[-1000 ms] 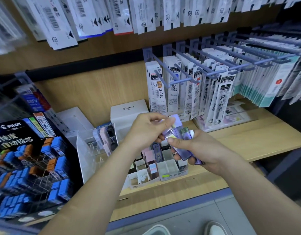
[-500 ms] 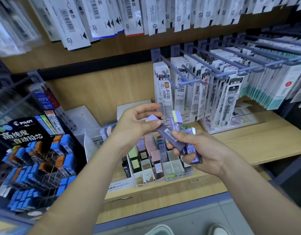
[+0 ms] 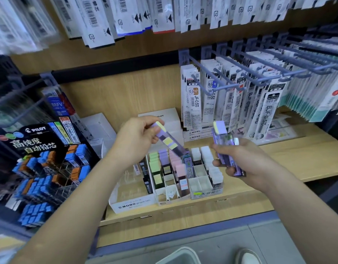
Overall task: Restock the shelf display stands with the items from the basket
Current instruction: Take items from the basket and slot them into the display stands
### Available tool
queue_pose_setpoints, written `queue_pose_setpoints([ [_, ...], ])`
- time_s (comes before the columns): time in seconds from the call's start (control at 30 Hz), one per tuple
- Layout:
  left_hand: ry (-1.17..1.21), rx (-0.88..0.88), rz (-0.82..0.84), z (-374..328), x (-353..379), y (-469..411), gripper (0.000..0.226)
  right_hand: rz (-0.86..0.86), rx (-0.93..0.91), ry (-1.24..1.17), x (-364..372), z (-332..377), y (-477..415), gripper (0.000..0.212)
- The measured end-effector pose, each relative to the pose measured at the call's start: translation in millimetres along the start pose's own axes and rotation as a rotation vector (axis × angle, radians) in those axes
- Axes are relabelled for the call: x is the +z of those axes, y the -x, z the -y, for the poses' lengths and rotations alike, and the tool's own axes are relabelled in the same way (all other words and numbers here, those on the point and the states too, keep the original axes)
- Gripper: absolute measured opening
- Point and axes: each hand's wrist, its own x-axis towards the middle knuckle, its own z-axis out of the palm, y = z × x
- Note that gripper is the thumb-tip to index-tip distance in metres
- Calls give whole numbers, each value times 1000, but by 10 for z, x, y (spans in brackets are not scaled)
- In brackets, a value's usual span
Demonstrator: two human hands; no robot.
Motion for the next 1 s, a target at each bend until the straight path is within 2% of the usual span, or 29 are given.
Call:
queue_pose_setpoints([
  [0.2,-151,-14,-4,231,-96,125,12,55,-59,21,113,-8,42,15],
  [0.33,-252,37,57,409,126,184,15,69,-106,52,156,-31,39,15],
  [0.5,-351,123,14,526,329,240,21,57,-113,38,176,-48,8,13],
  [0.73,-313,31,-17,518,291,190,21,103,-92,62,183,-48,11,12],
  [1.0,-269,52,-60,520,419,170,19,151,-18,69,216,-59,22,21],
])
